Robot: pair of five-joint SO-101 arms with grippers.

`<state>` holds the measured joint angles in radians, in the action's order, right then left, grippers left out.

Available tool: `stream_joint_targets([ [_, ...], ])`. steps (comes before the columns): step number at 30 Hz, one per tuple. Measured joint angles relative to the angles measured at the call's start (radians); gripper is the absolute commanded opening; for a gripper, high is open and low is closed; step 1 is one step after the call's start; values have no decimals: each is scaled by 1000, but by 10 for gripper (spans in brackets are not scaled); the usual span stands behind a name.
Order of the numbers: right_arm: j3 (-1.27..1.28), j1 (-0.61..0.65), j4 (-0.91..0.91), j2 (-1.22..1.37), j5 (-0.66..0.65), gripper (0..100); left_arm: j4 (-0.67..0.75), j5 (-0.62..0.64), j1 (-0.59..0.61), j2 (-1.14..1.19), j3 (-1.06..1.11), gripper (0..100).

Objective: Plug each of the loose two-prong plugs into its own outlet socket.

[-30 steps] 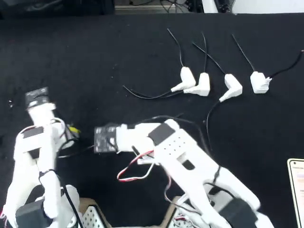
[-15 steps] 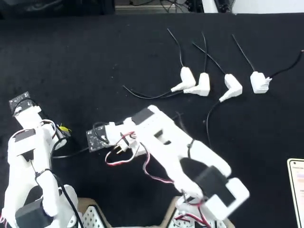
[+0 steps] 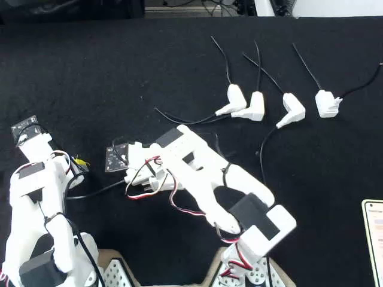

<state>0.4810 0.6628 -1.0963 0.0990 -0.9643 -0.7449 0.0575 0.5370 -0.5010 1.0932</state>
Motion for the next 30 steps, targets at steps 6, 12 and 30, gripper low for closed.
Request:
stream_joint_targets([
  [6,256,-2,-32,-292,5,10,0,0,0,0,0,274],
  [12,545,0,-48,-652,71,12,0,0,0,0,0,274],
  [30,549,123,115,-408,169,90,0,0,0,0,0,274],
])
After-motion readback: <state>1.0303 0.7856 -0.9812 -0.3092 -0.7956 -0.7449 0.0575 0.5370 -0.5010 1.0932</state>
